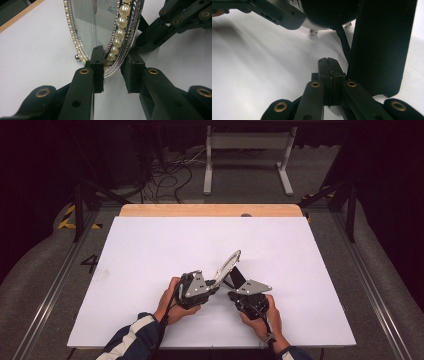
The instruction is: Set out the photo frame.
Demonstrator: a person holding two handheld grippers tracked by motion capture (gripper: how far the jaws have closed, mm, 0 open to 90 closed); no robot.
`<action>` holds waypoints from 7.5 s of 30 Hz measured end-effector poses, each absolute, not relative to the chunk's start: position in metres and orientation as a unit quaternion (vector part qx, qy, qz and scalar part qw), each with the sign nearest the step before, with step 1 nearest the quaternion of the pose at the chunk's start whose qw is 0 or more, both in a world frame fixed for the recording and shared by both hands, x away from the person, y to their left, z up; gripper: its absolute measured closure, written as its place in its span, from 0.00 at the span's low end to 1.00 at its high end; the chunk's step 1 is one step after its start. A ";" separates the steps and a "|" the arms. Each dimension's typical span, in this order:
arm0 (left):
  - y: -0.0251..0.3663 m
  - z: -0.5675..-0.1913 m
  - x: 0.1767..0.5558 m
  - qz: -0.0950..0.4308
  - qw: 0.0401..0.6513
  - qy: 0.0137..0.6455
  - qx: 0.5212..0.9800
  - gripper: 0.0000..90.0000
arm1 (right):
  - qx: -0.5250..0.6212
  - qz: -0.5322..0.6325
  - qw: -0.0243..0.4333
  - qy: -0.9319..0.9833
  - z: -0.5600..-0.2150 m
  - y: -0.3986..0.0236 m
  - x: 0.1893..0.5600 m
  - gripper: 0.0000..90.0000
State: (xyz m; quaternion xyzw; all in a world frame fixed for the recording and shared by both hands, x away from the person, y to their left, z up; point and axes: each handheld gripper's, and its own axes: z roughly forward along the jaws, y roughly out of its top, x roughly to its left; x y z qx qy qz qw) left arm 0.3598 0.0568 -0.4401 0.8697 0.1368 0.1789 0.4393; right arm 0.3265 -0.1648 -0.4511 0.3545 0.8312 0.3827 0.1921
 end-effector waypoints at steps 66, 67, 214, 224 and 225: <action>0.038 -0.448 0.367 0.155 0.456 0.125 0.867 0.80 | 0.390 0.368 0.201 0.820 -0.461 -0.204 0.358 1.00; 0.037 -0.448 0.367 0.153 0.457 0.124 0.868 0.80 | 0.391 0.367 0.201 0.820 -0.461 -0.204 0.359 1.00; 0.163 -0.451 0.340 0.134 0.428 0.230 0.864 0.18 | 0.395 0.480 0.114 0.775 -0.445 -0.174 0.372 0.82; 0.111 -0.444 0.400 0.095 0.459 0.219 0.856 0.19 | 0.386 0.475 0.105 0.784 -0.443 -0.178 0.373 0.78; 0.104 -0.444 0.406 0.093 0.457 0.216 0.858 0.18 | 0.390 0.468 0.114 0.785 -0.443 -0.177 0.372 0.73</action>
